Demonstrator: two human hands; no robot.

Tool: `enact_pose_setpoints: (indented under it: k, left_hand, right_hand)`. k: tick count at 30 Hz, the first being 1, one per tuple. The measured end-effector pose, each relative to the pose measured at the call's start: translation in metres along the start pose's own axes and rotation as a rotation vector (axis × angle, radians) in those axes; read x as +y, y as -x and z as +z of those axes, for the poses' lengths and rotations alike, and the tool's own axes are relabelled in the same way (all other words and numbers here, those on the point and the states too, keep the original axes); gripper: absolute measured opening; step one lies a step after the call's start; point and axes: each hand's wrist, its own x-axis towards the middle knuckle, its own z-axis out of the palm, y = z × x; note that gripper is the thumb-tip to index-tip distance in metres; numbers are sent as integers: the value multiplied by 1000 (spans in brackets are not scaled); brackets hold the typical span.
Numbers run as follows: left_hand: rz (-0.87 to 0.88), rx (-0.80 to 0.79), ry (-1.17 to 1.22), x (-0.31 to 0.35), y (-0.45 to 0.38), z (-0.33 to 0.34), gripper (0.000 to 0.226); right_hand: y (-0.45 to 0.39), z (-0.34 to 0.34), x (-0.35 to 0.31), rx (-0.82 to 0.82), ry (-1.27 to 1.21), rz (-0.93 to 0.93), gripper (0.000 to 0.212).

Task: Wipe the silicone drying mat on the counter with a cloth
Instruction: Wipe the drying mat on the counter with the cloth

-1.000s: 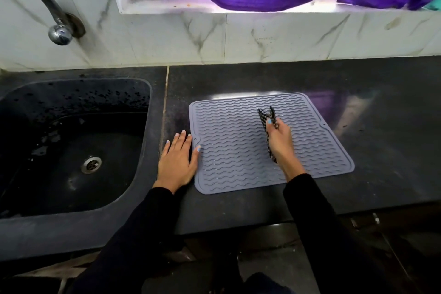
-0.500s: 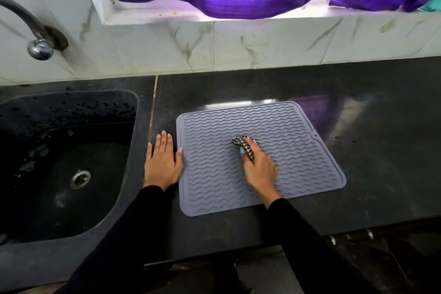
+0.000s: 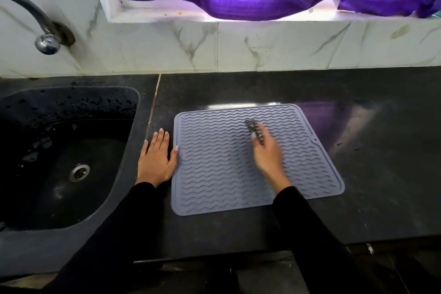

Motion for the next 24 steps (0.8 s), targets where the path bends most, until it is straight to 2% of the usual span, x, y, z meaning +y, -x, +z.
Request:
enact_pose_setpoints:
  k: [2, 3, 7, 15, 18, 19, 21, 22, 23, 24]
  left_hand:
    - [2, -5, -12, 0, -2, 2, 74]
    - [2, -10, -23, -1, -3, 3, 73]
    - [6, -20, -70, -2, -7, 5, 73]
    - [-30, -41, -60, 2, -8, 3, 55]
    - [-44, -61, -37, 2, -8, 0, 54]
    - [-46, -61, -28, 3, -8, -2, 57]
    - [-44, -39, -15, 4, -10, -4, 66]
    - [-43, -23, -17, 6, -12, -6, 67]
    - [-39, -12, -27, 9, -14, -6, 67]
    - [-35, -5, -36, 12, -17, -6, 69]
  right_hand:
    - [8, 26, 10, -65, 515, -237, 55]
    - [8, 35, 16, -53, 675, -324, 58]
    - [4, 43, 18, 1, 675, -250, 66]
    - [6, 44, 9, 37, 611, -141, 71]
    - [5, 40, 6, 44, 475, -135, 63]
    - [1, 36, 5, 46, 355, -58, 57]
    - [-9, 20, -5, 66, -79, 179, 44]
    - [-15, 13, -7, 98, -277, 239, 41]
    - [-21, 9, -9, 130, -355, 244, 40]
    - [-25, 7, -12, 134, -311, 196, 40]
